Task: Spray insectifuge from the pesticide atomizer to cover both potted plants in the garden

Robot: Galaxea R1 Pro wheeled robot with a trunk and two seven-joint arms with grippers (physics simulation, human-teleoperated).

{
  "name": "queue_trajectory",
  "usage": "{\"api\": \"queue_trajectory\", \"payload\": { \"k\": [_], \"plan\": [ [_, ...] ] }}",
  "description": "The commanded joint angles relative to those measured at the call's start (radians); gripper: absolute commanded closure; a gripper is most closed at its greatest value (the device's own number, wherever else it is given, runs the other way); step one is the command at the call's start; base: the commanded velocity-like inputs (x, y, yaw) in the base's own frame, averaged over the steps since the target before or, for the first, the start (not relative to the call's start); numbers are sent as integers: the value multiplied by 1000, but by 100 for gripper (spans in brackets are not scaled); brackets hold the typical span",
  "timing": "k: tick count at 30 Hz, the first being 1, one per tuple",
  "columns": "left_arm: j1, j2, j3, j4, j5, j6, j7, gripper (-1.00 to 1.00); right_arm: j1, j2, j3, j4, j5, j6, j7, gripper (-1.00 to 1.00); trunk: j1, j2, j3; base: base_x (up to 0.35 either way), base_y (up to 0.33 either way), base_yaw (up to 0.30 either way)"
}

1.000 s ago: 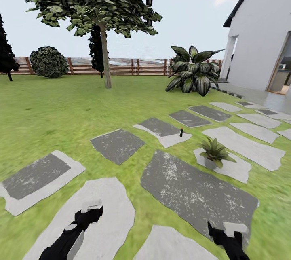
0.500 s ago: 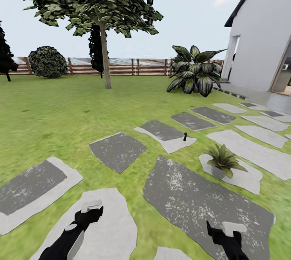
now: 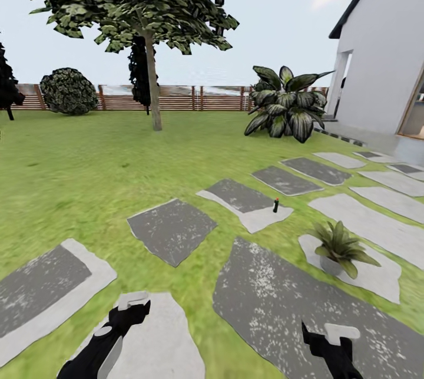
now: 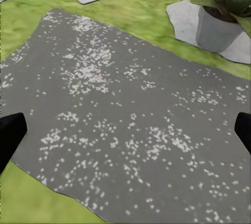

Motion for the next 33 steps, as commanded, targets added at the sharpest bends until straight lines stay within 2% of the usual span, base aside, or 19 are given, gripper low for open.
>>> {"api": "queue_trajectory", "payload": {
  "k": [1, 33],
  "plan": [
    [0, 0, -2, 0, 10, -1, 1, -100, 0, 0, 0, 0, -1, -3, -1, -100, 0, 0, -1, 332, 76, 0],
    [0, 0, -1, 0, 10, -1, 1, -100, 0, -1, -2, 0, -2, -3, -1, -100, 0, 0, -1, 332, 76, 0]
  ]
}}
